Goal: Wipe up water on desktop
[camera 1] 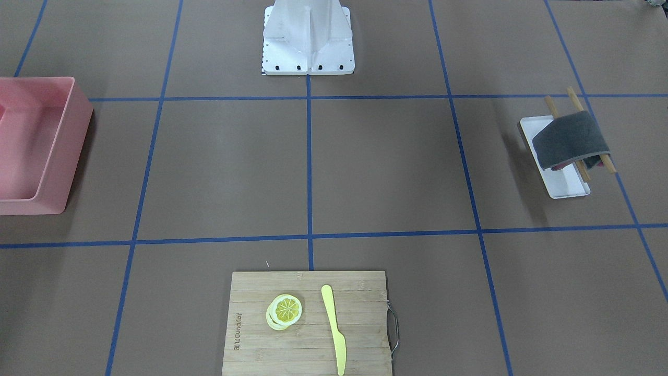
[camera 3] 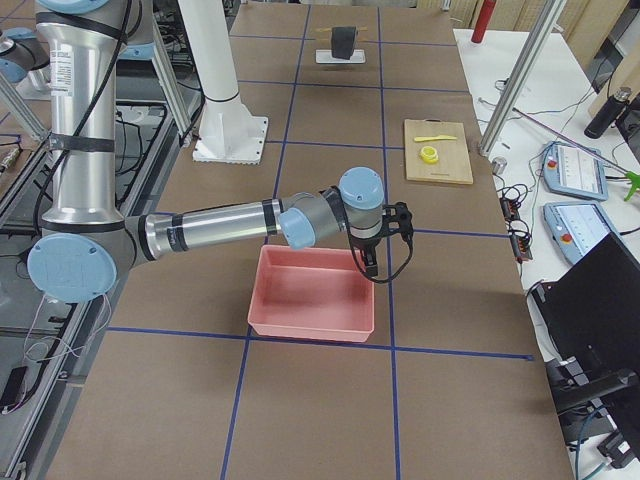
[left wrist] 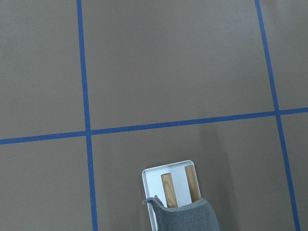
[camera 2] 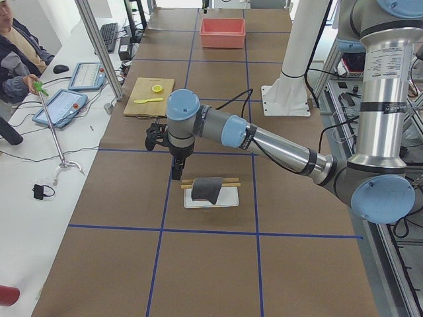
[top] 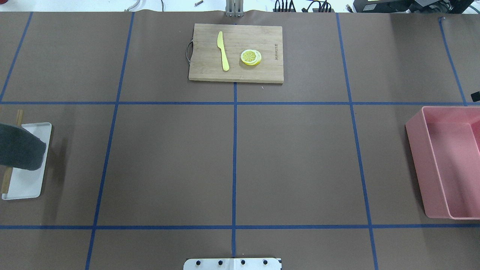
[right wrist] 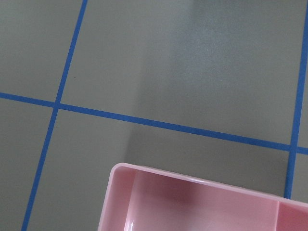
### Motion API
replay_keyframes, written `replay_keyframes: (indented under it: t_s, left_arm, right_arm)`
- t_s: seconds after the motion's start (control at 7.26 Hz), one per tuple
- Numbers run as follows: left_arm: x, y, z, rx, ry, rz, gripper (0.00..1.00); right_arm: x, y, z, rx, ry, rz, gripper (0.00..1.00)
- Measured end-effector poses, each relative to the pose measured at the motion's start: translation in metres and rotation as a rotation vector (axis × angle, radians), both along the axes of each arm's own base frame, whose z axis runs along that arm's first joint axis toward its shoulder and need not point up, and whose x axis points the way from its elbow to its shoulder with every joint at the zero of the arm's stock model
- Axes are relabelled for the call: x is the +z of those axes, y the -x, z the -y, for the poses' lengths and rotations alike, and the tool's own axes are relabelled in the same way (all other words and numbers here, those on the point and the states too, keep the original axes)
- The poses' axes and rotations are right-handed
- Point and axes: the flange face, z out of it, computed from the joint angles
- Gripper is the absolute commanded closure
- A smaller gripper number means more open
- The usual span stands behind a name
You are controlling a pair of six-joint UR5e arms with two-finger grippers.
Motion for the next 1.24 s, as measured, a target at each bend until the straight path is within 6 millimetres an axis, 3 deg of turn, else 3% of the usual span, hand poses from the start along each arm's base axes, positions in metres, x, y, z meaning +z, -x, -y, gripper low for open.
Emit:
replay_keyframes:
  t_s: [1.24]
  left_arm:
    - [-0.0021,0.0000,0.0001,-0.009,0.006,-0.003,0.02]
  right_arm:
    - [-0.0012,0.0013,0.0050,-0.001,-0.006,0.002,0.00]
